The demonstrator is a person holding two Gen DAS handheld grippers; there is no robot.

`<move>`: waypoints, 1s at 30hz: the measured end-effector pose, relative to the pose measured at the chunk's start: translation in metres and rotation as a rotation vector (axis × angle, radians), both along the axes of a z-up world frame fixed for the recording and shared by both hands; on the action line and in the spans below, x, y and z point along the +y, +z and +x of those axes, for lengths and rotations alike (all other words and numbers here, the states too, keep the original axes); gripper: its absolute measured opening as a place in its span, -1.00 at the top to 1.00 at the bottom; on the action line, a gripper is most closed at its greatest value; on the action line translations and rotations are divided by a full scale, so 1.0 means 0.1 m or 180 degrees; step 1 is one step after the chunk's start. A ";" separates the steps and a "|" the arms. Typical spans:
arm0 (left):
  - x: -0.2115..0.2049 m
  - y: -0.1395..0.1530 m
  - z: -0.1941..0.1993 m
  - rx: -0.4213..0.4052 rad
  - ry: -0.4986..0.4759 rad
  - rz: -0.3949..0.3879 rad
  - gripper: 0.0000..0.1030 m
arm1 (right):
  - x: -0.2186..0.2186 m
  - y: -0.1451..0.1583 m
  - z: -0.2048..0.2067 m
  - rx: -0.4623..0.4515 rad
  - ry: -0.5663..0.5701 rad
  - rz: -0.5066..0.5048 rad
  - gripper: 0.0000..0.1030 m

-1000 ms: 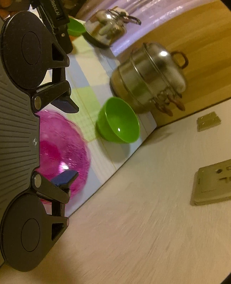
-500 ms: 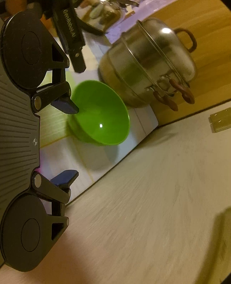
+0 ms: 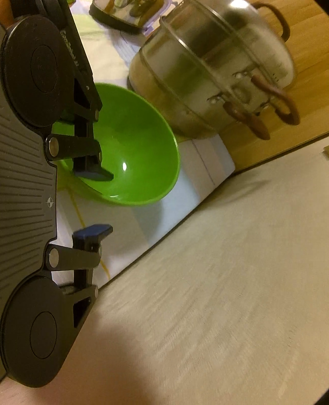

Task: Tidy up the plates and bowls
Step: 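Close both grippers on the rim of the small green bowl, then lift the small green bowl with both grippers toward the stacked bowls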

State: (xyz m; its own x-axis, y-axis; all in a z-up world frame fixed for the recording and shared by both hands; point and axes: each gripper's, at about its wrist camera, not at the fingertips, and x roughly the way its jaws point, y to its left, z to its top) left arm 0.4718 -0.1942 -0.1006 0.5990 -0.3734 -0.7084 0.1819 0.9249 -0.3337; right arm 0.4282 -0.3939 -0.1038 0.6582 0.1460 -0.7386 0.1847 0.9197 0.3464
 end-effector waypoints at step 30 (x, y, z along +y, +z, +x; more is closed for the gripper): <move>1.21 0.74 -1.73 -0.0096 0.0451 0.0180 0.65 | 1.21 0.63 -1.35 0.0029 0.0677 0.0047 0.66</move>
State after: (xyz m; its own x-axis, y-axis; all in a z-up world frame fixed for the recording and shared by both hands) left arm 0.2987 -0.0737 -0.0269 0.6641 -0.2436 -0.7068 0.0574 0.9592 -0.2767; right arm 0.2930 -0.2730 -0.0408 0.6048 0.2917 -0.7410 -0.0100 0.9332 0.3593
